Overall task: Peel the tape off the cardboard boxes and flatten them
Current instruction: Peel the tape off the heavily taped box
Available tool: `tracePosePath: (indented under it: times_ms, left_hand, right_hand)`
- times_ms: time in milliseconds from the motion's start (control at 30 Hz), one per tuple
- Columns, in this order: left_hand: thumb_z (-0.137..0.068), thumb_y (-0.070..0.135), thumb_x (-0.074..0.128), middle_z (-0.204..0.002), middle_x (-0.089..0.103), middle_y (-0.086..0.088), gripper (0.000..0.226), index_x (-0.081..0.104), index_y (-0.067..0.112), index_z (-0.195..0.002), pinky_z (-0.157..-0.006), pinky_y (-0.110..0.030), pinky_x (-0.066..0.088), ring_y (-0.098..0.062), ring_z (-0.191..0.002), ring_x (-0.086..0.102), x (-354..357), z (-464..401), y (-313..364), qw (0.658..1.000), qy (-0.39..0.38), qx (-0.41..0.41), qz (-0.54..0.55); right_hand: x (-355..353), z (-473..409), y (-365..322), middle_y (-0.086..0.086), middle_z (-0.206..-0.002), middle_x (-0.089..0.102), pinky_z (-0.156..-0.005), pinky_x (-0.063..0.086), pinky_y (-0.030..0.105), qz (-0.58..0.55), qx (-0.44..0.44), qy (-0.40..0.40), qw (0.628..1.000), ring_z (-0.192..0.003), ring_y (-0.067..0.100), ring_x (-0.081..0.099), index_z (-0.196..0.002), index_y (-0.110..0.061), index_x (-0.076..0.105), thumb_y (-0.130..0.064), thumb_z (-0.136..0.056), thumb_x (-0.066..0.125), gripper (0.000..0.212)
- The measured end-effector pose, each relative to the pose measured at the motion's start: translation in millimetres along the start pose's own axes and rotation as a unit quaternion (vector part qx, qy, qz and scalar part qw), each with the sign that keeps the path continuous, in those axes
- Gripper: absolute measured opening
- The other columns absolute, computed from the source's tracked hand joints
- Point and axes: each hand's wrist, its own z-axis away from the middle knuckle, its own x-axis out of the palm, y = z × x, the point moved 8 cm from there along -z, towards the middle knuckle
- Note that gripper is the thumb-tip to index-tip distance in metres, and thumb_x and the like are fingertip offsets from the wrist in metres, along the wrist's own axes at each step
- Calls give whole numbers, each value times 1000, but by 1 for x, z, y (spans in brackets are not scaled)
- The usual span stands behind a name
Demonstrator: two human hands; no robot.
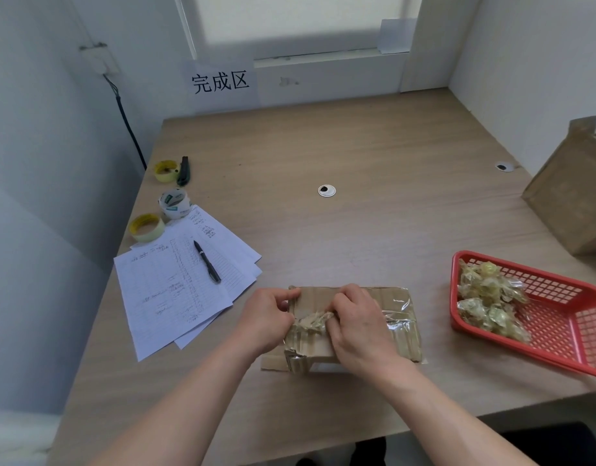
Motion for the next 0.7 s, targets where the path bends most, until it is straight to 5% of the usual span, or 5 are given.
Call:
tracePosePath:
  times_ms: [333, 467, 600, 700]
  left_hand:
    - [-79, -9, 58, -87, 74, 4, 59, 70, 29, -122, -54, -24, 49, -9, -57, 62, 1, 3, -5, 998, 4, -23, 56]
    - [-80, -8, 56, -94, 75, 3, 59, 69, 30, -123, -59, -27, 52, -12, -63, 63, 2, 6, -4, 998, -4, -18, 61]
    - [-82, -6, 56, -100, 74, 5, 59, 67, 31, -127, -64, -32, 59, -17, -75, 69, 2, 8, -2, 999, -8, -4, 51]
    - [-83, -7, 56, -104, 72, 2, 59, 65, 29, -129, -70, -38, 61, -22, -82, 71, 2, 8, -2, 999, -9, -3, 51]
  right_hand:
    - [-8, 6, -11, -2, -81, 51, -65, 40, 40, -6, -83, -1, 997, -73, 21, 46, -70, -18, 42, -15, -70, 54, 12]
    - [-6, 8, -7, -2, -78, 49, -63, 37, 34, 13, -58, 2, 998, -69, 20, 45, -75, -17, 49, -15, -65, 61, 16]
    - [4, 7, 5, -6, -90, 57, -78, 43, 36, 13, 13, -20, 1000, -82, 20, 54, -110, -18, 60, -27, -73, 64, 39]
    - [8, 5, 3, -3, -87, 56, -73, 41, 35, 48, 10, -23, 999, -78, 22, 52, -85, -18, 63, -30, -75, 64, 15]
